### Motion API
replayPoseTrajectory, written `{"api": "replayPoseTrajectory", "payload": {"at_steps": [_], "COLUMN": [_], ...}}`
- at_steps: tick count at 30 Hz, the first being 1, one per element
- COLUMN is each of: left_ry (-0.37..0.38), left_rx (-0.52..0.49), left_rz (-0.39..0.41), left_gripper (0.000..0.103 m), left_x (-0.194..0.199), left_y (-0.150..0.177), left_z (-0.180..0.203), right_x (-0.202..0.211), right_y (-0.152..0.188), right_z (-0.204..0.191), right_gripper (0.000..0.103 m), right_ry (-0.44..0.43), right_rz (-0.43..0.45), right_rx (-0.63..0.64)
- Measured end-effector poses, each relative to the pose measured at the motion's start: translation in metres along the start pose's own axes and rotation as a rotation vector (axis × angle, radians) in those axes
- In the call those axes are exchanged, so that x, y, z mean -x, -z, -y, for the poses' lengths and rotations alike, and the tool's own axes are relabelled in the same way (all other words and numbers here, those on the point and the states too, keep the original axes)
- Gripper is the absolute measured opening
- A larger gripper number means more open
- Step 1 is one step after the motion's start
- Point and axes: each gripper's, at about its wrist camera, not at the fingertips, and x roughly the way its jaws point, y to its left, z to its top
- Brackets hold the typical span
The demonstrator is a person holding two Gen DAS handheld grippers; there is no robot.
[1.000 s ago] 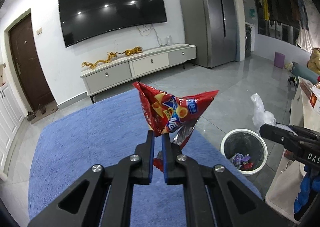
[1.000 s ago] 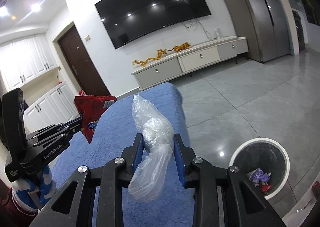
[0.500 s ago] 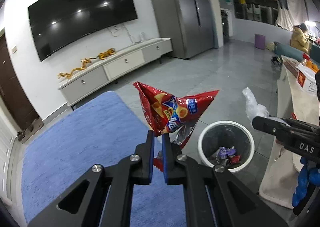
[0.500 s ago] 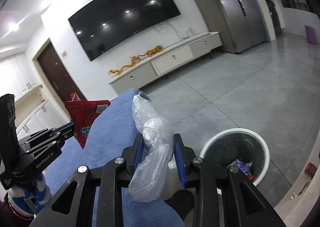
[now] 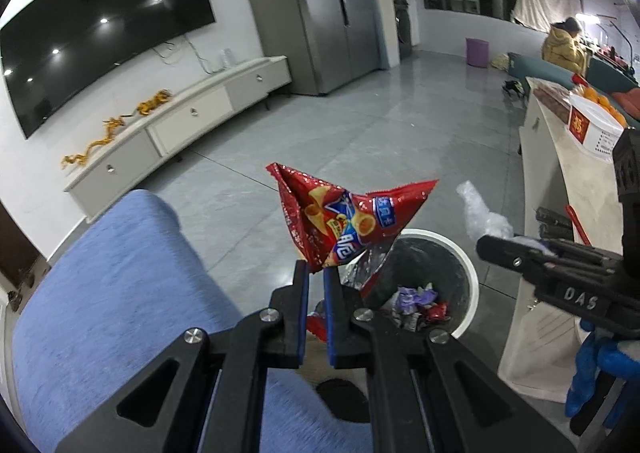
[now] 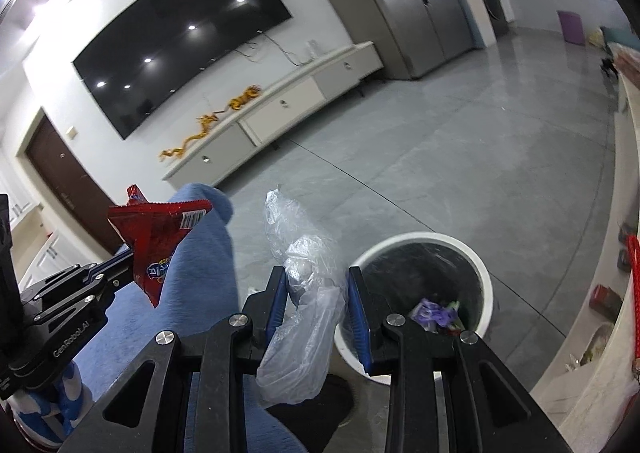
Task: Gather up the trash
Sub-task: 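Lift the red snack bag and white plastic and carry them over the bin, then open both tools over the bin to drop the snack bag and plastic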
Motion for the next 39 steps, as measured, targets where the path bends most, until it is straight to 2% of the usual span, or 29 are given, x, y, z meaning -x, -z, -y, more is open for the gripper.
{"api": "replayPoseTrajectory", "payload": {"at_steps": [9, 14, 15, 17, 18, 21, 32, 39], "left_ry": [0.106, 0.182, 0.194, 0.225, 0.237, 0.279, 0.336, 0.332], "left_rx": [0.006, 0.064, 0.076, 0.113, 0.124, 0.154, 0.184, 0.205], "left_rz": [-0.129, -0.195, -0.204, -0.219, -0.226, -0.244, -0.307, -0.357], "left_gripper": [0.007, 0.007, 0.007, 0.009, 0.009, 0.009, 0.009, 0.01], "left_x": [-0.077, -0.108, -0.113, -0.123, -0.127, -0.137, -0.157, -0.17], "left_y": [-0.014, -0.021, -0.022, -0.024, -0.026, -0.027, -0.025, -0.016], "left_z": [0.016, 0.018, 0.018, 0.016, 0.016, 0.018, 0.029, 0.036], "right_x": [-0.046, -0.07, -0.074, -0.082, -0.085, -0.092, -0.063, -0.034], "right_y": [-0.003, -0.008, -0.008, -0.009, -0.009, -0.008, -0.002, 0.005], "right_z": [0.034, 0.051, 0.055, 0.062, 0.066, 0.074, 0.071, 0.056], "right_gripper": [0.03, 0.031, 0.032, 0.044, 0.053, 0.056, 0.06, 0.061], "right_ry": [0.131, 0.19, 0.204, 0.228, 0.24, 0.26, 0.312, 0.333], "right_rz": [-0.059, -0.094, -0.103, -0.111, -0.114, -0.126, -0.077, -0.035], "right_rx": [-0.072, -0.088, -0.093, -0.106, -0.112, -0.136, -0.186, -0.168]}}
